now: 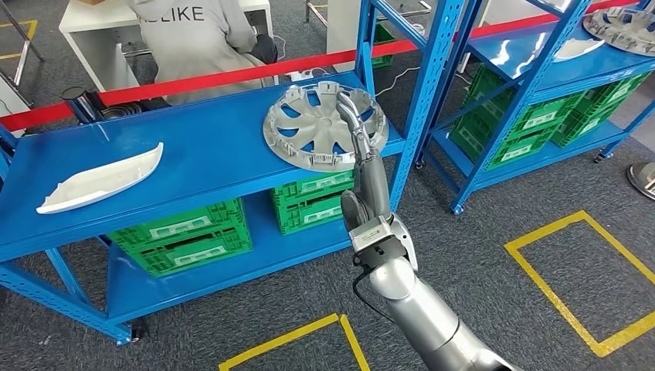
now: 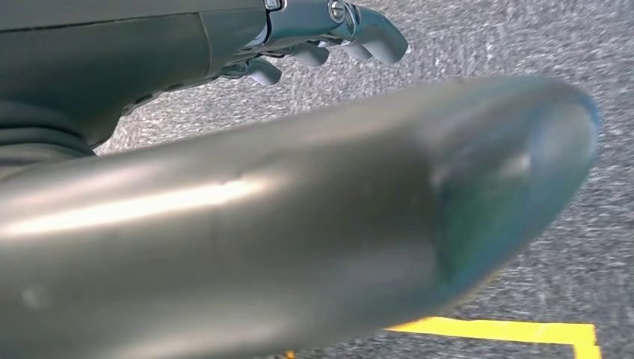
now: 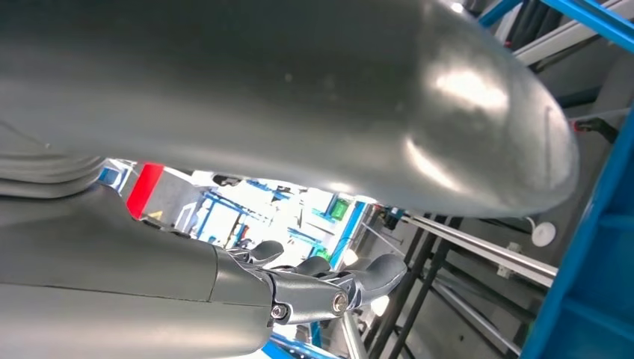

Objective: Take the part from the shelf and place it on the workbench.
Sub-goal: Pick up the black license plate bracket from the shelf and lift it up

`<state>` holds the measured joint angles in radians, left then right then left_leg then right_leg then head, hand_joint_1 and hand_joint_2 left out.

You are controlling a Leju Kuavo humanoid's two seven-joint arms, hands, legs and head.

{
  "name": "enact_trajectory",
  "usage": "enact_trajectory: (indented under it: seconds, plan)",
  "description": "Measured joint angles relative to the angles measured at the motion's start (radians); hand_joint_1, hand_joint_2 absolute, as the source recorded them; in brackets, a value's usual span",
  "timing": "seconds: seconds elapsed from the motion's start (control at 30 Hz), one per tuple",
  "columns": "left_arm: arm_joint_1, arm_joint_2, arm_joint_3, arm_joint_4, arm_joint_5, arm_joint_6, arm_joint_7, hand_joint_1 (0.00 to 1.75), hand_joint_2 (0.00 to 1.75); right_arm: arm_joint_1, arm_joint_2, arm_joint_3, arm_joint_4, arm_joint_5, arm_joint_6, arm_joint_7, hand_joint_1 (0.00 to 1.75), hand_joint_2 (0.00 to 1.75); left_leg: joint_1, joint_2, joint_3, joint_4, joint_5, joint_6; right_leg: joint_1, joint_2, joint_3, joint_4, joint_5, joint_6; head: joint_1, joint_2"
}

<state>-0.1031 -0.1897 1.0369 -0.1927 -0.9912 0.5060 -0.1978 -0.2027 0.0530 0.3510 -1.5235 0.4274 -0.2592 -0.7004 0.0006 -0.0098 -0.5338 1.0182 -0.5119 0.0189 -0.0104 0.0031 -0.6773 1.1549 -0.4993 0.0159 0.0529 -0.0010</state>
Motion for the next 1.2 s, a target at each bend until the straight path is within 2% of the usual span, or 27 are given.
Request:
enact_trajectory:
  seconds: [0.03,0.1,0.13,0.2,0.27,0.33,0.4,0.43,0.47,0.5,0.53,0.57,0.6,0.63,0.67,0.73,0.8,0.83,0.9,0.93,0.97,1.0,1.03,1.07,1.1,1.13,1.2]
  plan:
    - [-0.001,-0.001,0.0,0.0,-0.001,0.001,0.0,0.0,0.0,0.0,0.0,0.0,0.001,0.001,0.002,0.0,0.0,0.0,-0.001,0.0,0.008,0.0,-0.008,-0.003,0.004,-0.001,0.017,-0.058,0.028,-0.006,-0.002,0.0]
    - [-0.002,-0.003,0.0,0.001,-0.002,0.003,0.003,0.0,0.0,0.0,0.0,0.0,0.003,0.003,0.005,0.0,0.0,0.0,-0.002,0.0,0.016,-0.001,-0.019,-0.014,0.012,-0.002,0.035,-0.118,0.046,-0.017,-0.004,0.0]
    - [-0.002,-0.004,0.0,0.001,-0.003,0.004,0.004,0.0,0.0,0.0,0.0,-0.001,0.004,0.005,0.007,0.0,0.0,0.0,-0.003,0.0,0.02,0.0,-0.019,-0.02,0.013,-0.001,0.038,-0.121,0.039,-0.021,-0.005,0.0]
    - [0.0,-0.004,0.0,0.001,-0.004,0.005,0.006,0.0,0.0,0.001,0.0,-0.003,0.004,0.009,0.01,0.0,0.0,0.0,-0.004,0.001,0.027,0.003,-0.018,-0.03,0.01,-0.001,0.05,-0.128,0.048,-0.03,-0.003,0.0]
    - [-0.002,-0.003,0.0,0.001,-0.004,0.006,0.003,0.0,0.0,0.0,0.002,-0.004,0.003,0.015,0.016,-0.001,0.0,0.0,-0.002,0.002,0.019,0.033,-0.023,-0.038,0.004,-0.001,0.07,-0.136,0.046,-0.038,-0.005,0.0]
    - [-0.007,-0.003,0.0,0.001,-0.003,0.006,-0.002,0.0,0.0,-0.001,0.003,-0.005,0.004,0.021,0.021,-0.001,0.0,0.0,0.002,0.003,-0.035,0.134,-0.05,-0.047,0.001,-0.002,0.087,-0.141,0.039,-0.045,-0.009,0.0]
    - [-0.008,-0.002,0.0,0.001,-0.003,0.006,-0.005,0.0,0.0,0.003,0.003,-0.007,0.008,0.025,0.023,-0.001,0.0,0.0,0.006,0.004,-0.117,0.254,-0.098,-0.057,0.0,-0.001,0.099,-0.142,0.026,-0.047,-0.01,0.0]
    - [-0.006,-0.001,0.0,0.001,-0.003,0.006,-0.006,0.0,0.0,0.006,0.003,-0.008,0.011,0.025,0.023,-0.001,0.0,0.0,0.007,0.005,-0.145,0.281,-0.109,-0.059,0.0,-0.001,0.107,-0.142,0.019,-0.047,-0.01,0.0]
    - [-0.006,0.0,0.0,0.001,-0.003,0.006,-0.007,0.0,0.0,0.008,0.003,-0.009,0.013,0.024,0.023,-0.001,0.0,0.0,0.008,0.005,-0.157,0.275,-0.098,-0.059,-0.001,0.0,0.117,-0.142,0.011,-0.046,-0.01,0.0]
    - [-0.005,0.001,0.0,0.001,-0.002,0.005,-0.008,0.0,0.0,0.01,0.003,-0.01,0.015,0.023,0.023,0.0,0.0,0.0,0.008,0.005,-0.151,0.232,-0.063,-0.059,-0.001,0.001,0.128,-0.142,0.003,-0.044,-0.01,0.0]
    - [-0.005,0.002,0.0,0.0,-0.002,0.005,-0.009,0.0,0.0,0.011,0.003,-0.011,0.016,0.022,0.023,0.0,0.0,0.0,0.009,0.005,-0.133,0.163,-0.011,-0.058,-0.002,0.002,0.14,-0.142,-0.006,-0.041,-0.01,0.0]
    - [-0.006,0.002,0.0,0.0,-0.002,0.005,-0.009,0.0,0.0,0.011,0.003,-0.011,0.017,0.021,0.024,0.0,0.0,0.0,0.008,0.007,-0.113,0.095,0.028,-0.057,-0.002,0.002,0.151,-0.141,-0.015,-0.037,-0.01,0.0]
    - [-0.006,0.003,0.0,0.0,-0.002,0.005,-0.01,0.0,0.0,0.011,0.003,-0.011,0.018,0.019,0.024,0.0,0.0,0.0,0.006,0.009,-0.098,0.044,0.049,-0.052,-0.002,0.002,0.158,-0.14,-0.023,-0.031,-0.012,0.0]
    - [-0.007,0.003,0.0,0.0,-0.002,0.005,-0.01,0.0,0.0,0.011,0.003,-0.011,0.018,0.017,0.024,0.0,0.0,0.0,0.004,0.01,-0.088,0.015,0.058,-0.045,-0.001,0.003,0.162,-0.141,-0.03,-0.024,-0.013,0.0]
    - [-0.007,0.003,0.0,0.0,-0.002,0.005,-0.011,0.0,0.0,0.012,0.003,-0.011,0.019,0.016,0.024,0.0,0.0,0.0,0.002,0.011,-0.084,0.007,0.052,-0.036,0.0,0.003,0.165,-0.138,-0.032,-0.017,-0.013,0.0]
    - [-0.007,0.002,0.0,0.0,-0.002,0.005,-0.012,0.0,0.0,0.012,0.003,-0.011,0.02,0.015,0.024,0.0,0.0,0.0,0.003,0.008,-0.069,0.002,0.059,-0.019,0.0,0.002,0.168,-0.128,-0.033,-0.004,-0.011,0.0]
    - [-0.009,0.003,0.0,-0.001,-0.002,0.005,-0.012,0.0,0.0,0.01,0.003,-0.011,0.02,0.014,0.024,-0.001,0.0,0.0,0.005,0.006,-0.054,-0.002,0.055,-0.006,-0.001,0.001,0.144,-0.073,-0.049,0.004,-0.008,0.0]
    - [-0.009,0.004,0.0,-0.002,-0.002,0.005,-0.012,0.0,0.0,0.01,0.003,-0.011,0.02,0.014,0.024,-0.001,0.0,0.0,0.005,0.006,-0.05,-0.004,0.051,-0.001,-0.002,0.001,0.112,-0.019,-0.071,0.007,-0.007,0.0]
    - [-0.01,0.005,0.0,-0.002,-0.002,0.004,-0.012,0.0,0.0,0.011,0.003,-0.012,0.023,0.015,0.025,-0.001,0.0,0.0,0.003,0.005,-0.044,-0.003,0.041,0.004,-0.002,0.001,0.027,0.104,-0.12,0.011,-0.006,0.0]
    - [-0.008,0.004,0.0,-0.002,-0.003,0.004,-0.011,0.0,0.0,0.012,0.002,-0.012,0.026,0.015,0.025,0.0,0.0,0.0,0.001,0.004,-0.04,-0.003,0.035,0.005,-0.002,0.001,-0.007,0.14,-0.129,0.011,-0.005,0.0]
    - [-0.007,0.004,0.0,-0.002,-0.004,0.003,-0.01,0.0,0.0,0.013,0.002,-0.013,0.029,0.015,0.026,0.0,0.0,0.0,0.0,0.004,-0.033,-0.002,0.029,0.004,-0.001,0.001,-0.023,0.141,-0.115,0.01,-0.005,0.0]
    - [-0.006,0.004,0.0,-0.001,-0.005,0.004,-0.01,0.0,0.0,0.013,0.002,-0.015,0.032,0.016,0.029,0.0,0.0,0.0,-0.001,0.003,-0.024,-0.002,0.022,0.002,0.0,0.001,-0.02,0.104,-0.078,0.006,-0.004,0.0]
    - [-0.006,0.004,0.0,-0.001,-0.008,0.006,-0.01,0.0,0.0,0.013,0.002,-0.016,0.034,0.017,0.033,0.0,0.0,0.0,-0.002,0.002,-0.012,-0.001,0.014,0.0,0.002,0.001,-0.002,0.039,-0.026,0.0,-0.003,0.0]
    - [-0.006,0.002,0.0,-0.001,-0.01,0.009,-0.01,0.0,0.0,0.012,0.002,-0.016,0.036,0.019,0.037,0.0,0.0,0.0,-0.002,0.002,-0.001,-0.002,0.007,-0.002,0.005,0.0,0.019,-0.024,0.014,-0.007,-0.004,0.0]
    - [-0.007,0.001,0.0,-0.001,-0.012,0.012,-0.01,0.0,0.0,0.011,0.002,-0.017,0.039,0.02,0.041,0.0,0.0,0.0,-0.002,0.002,0.004,-0.002,0.002,-0.006,0.009,0.0,0.035,-0.081,0.039,-0.013,-0.005,0.0]
    - [-0.009,0.0,0.0,-0.001,-0.013,0.014,-0.01,0.0,0.0,0.011,0.002,-0.017,0.042,0.022,0.044,0.0,0.0,0.0,-0.003,0.002,0.006,-0.004,-0.002,-0.011,0.013,0.0,0.044,-0.114,0.052,-0.019,-0.006,0.0]
    - [-0.011,-0.002,0.0,-0.001,-0.014,0.016,-0.011,0.0,0.0,0.009,0.002,-0.017,0.047,0.028,0.047,0.0,0.0,0.0,-0.005,0.002,0.003,-0.004,-0.004,-0.013,0.015,0.002,0.049,-0.135,0.056,-0.019,-0.007,0.0]
